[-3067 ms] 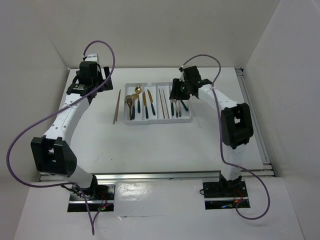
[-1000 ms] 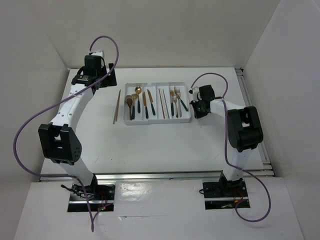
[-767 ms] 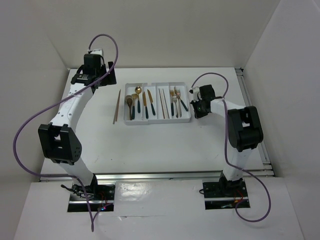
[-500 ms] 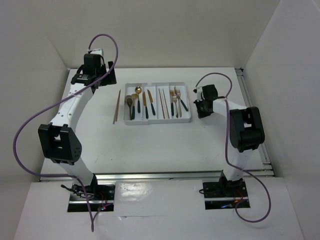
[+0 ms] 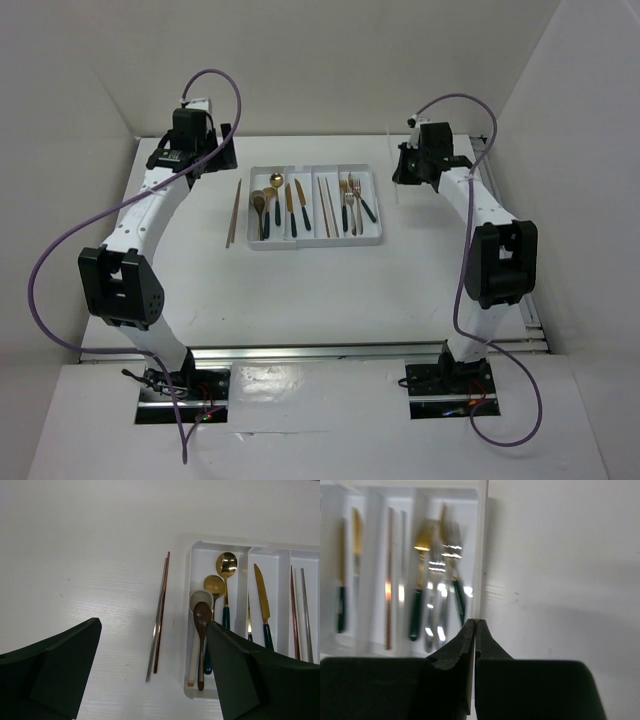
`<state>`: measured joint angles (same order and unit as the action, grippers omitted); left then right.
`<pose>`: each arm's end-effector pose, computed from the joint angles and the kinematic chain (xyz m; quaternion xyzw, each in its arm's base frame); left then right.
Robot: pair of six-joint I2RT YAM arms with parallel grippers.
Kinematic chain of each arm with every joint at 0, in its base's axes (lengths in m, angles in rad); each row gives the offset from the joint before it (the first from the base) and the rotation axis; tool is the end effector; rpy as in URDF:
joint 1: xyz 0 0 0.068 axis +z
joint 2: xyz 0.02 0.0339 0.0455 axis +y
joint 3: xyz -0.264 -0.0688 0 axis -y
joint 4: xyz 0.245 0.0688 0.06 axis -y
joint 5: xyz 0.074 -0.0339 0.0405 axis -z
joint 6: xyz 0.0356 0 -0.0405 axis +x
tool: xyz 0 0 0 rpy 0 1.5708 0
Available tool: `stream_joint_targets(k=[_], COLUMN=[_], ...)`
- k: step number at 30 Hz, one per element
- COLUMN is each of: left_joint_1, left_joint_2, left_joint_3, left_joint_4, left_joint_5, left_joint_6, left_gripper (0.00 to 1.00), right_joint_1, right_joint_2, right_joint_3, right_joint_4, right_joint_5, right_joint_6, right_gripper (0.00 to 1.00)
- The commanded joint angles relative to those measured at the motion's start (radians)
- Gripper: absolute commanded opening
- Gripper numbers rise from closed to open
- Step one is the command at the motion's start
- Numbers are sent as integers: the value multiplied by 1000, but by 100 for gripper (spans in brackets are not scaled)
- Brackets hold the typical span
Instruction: Sort the eating utensils into containers
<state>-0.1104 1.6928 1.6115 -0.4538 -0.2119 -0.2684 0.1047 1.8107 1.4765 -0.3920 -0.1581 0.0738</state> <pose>0.3932 -0.0361 0.3600 -0.1204 0.8572 -0.0024 0.5007 0.4126 0.0490 0.2738 -0.0464 0.9087 0.1082 0.4005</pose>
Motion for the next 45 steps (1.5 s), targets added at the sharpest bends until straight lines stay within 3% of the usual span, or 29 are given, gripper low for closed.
stream_joint_targets(k=[1,11,27,28,32,34,40,45], left_joint_1=[-3,-3,-3,-3,-3,-3,6,6], left_joint_2=[-36,-111,-179,-170,-128,-116,-105,-130], left_joint_3=[1,-55,-145,-131,-102,-90,-159,-320], left_joint_4=[33,23,20,-6,-75,-98,-164,-152], left_joint_5=[-17,-90,-133,-124,-106,-75,66,111], left_joint_6=[-15,-6,23,34,43,81,84,84], left_gripper=[100,100,100,100,100,100,100,95], right_joint_1=[56,234,243,243,243,243,221,187], right_joint_2=[-18,167,344,357,366,366,299,185], right_joint_3=[83,186,258,258,258,258,249,217], right_joint_4=[-33,-33,-22,-22,-13,-13,-2,18], right_joint_5=[-144,-221,-267,-279,-288,-276,-250,-261], right_joint_6=[159,359,457,457,448,437,386,294], right_gripper=[0,0,0,2,32,39,40,39])
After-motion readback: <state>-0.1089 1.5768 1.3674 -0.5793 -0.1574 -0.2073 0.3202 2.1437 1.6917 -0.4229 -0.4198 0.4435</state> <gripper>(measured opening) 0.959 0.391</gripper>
